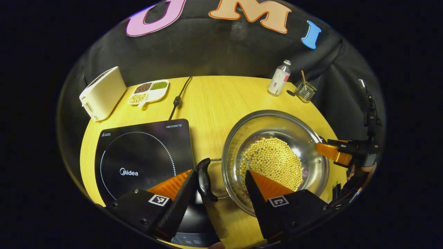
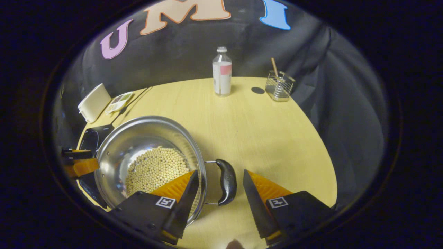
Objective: First push the handle of the pot to place it horizontally, then grasp the pot with both hands and set it on the induction cooktop.
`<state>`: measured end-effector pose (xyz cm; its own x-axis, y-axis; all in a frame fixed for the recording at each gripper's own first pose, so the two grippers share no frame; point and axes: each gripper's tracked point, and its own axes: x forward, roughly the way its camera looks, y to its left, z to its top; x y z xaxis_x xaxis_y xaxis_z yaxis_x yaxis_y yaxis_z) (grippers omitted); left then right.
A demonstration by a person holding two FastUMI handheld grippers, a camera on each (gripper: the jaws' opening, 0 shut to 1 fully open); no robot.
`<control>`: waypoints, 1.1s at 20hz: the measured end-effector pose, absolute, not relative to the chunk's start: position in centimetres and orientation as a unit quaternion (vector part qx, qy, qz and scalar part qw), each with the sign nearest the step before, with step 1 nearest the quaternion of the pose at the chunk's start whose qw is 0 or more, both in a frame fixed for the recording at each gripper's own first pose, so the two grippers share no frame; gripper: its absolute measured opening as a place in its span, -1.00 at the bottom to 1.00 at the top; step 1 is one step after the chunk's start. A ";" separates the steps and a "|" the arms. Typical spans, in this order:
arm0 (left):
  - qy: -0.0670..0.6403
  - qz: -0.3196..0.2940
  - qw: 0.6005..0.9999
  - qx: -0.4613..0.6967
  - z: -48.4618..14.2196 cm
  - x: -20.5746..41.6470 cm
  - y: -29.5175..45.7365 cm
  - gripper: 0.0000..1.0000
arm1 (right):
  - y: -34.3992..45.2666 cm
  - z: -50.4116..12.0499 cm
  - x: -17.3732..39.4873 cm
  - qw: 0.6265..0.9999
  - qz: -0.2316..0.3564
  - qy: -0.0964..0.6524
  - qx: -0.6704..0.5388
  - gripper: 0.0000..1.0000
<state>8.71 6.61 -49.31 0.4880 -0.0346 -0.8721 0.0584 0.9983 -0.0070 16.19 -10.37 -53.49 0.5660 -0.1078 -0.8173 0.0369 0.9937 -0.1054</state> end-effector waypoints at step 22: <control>0.536 0.014 0.844 0.005 -49.3 7.8 7.1 0.12 | -10.0 -55.0 14.8 0.861 -0.034 0.502 0.068 -0.12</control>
<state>7.79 7.13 -49.26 0.4256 0.0294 -0.9044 -0.0178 0.9995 0.0242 14.82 -9.98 -55.02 0.4928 0.0094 -0.8701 0.1268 0.9885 0.0826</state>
